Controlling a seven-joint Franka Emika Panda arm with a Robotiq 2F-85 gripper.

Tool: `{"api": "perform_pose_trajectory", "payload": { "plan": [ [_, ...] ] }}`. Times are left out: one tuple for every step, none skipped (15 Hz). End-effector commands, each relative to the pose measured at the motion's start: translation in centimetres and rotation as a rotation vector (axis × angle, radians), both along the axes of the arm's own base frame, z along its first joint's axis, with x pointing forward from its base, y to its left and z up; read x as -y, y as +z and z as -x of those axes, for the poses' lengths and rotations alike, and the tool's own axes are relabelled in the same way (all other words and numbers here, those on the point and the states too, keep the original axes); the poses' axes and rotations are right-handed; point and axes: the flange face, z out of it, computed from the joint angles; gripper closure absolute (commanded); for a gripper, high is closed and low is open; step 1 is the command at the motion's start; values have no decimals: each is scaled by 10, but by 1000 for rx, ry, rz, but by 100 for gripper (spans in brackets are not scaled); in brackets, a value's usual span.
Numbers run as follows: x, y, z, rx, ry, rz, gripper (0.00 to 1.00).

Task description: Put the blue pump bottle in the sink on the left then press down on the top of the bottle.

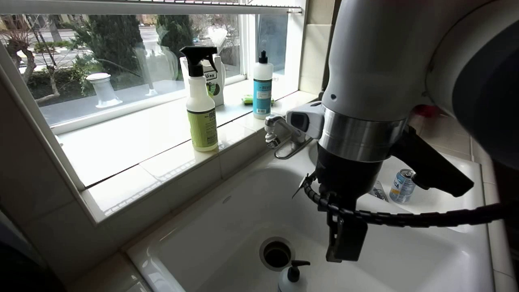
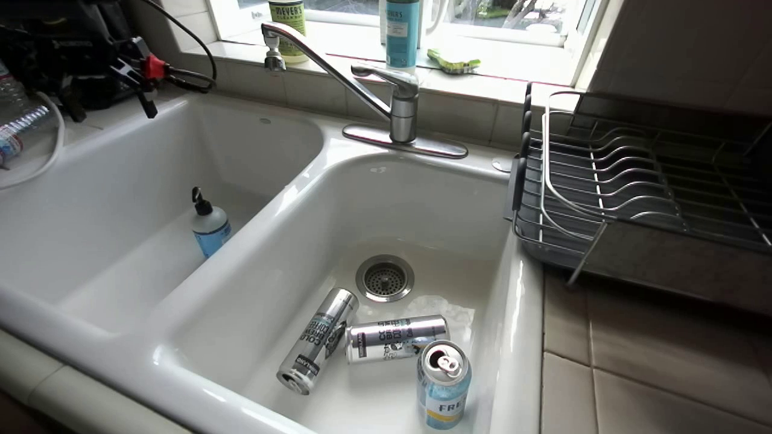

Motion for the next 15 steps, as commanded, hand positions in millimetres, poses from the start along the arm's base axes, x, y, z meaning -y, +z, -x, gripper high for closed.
{"api": "perform_pose_trajectory", "payload": {
  "plan": [
    [-2, 22, 13, 11, -18, 10, 0],
    [-1, 26, 15, 15, -19, 9, 0],
    [0, 30, 17, 17, -27, 11, 0],
    [0, 33, 18, 18, -28, 11, 0],
    [0, 36, 19, 25, -33, 14, 0],
    [0, 38, 20, 27, -36, 10, 0],
    [1, 32, 11, 31, -22, 0, 0],
    [1, 34, 12, 33, -23, 0, 0],
    [0, 36, 13, 36, -24, 0, 0],
    [1, 37, 13, 37, -25, -1, 0],
    [1, 37, 13, 38, -25, -1, 0],
    [1, 37, 13, 38, -26, -1, 0],
    [1, 37, 13, 38, -26, -1, 0],
    [0, 37, 13, 38, -26, -1, 0],
    [0, 37, 13, 38, -26, -1, 0]
  ]
}}
